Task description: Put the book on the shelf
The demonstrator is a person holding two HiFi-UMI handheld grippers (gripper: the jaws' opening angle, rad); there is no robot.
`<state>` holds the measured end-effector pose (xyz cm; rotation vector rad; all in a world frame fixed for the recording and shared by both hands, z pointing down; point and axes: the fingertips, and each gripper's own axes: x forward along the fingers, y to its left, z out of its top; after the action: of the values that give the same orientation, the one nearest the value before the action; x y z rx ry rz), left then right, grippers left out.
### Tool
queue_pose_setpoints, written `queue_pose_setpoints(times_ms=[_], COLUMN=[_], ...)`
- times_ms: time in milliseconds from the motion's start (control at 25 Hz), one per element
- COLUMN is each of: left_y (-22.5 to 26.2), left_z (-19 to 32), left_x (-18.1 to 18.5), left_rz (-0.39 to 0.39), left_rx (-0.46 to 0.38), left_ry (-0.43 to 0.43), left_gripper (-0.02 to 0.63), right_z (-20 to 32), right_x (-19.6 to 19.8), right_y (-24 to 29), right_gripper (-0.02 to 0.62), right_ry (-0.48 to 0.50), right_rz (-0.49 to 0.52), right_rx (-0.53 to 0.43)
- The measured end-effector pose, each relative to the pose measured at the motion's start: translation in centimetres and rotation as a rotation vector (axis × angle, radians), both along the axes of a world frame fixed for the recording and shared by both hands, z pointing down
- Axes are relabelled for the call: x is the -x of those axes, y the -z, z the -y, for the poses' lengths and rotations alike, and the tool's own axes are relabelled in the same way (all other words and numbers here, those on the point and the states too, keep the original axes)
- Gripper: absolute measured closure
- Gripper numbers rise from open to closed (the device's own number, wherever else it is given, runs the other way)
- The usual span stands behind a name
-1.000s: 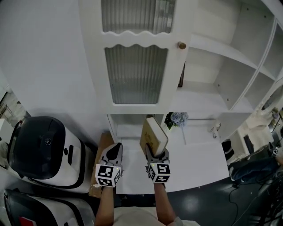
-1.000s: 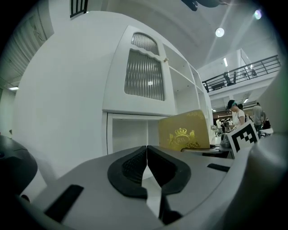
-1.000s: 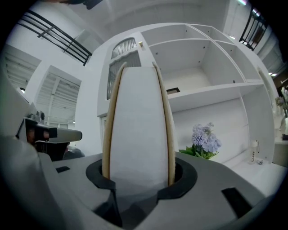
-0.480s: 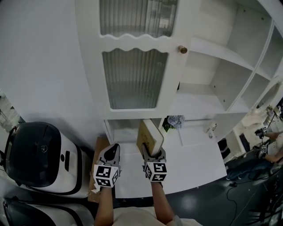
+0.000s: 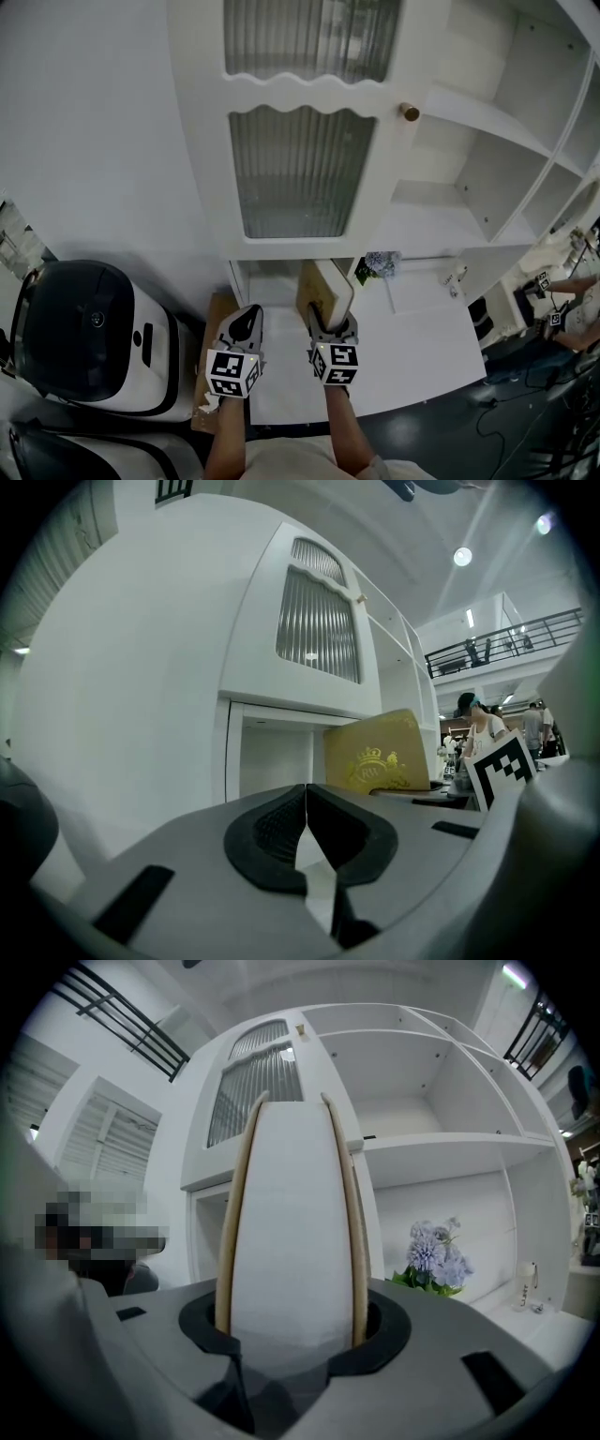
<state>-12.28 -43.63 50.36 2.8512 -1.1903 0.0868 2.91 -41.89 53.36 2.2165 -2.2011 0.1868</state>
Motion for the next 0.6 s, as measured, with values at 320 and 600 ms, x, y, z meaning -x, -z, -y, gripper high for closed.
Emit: queue_pose_setpoints(times_ms=[320,600], left_y=[-0.89,-0.55], left_z=[-0.24,-0.1], left_x=[-0.81,-0.08], left_rz=[0.01,0.005], left_rx=[0.014,0.008], left_ry=[-0.042,-0.037], left_gripper=[0.588,0.588], right_z=[-0.48,0.11], right_x=[0.13,0.47], right_y=[-0.05,-0.43], right_gripper=[0.356,0.356], right_ry=[-0.035,-0.05], right_rz=[0.019,0.094], right_rx=[-0.063,-0.112])
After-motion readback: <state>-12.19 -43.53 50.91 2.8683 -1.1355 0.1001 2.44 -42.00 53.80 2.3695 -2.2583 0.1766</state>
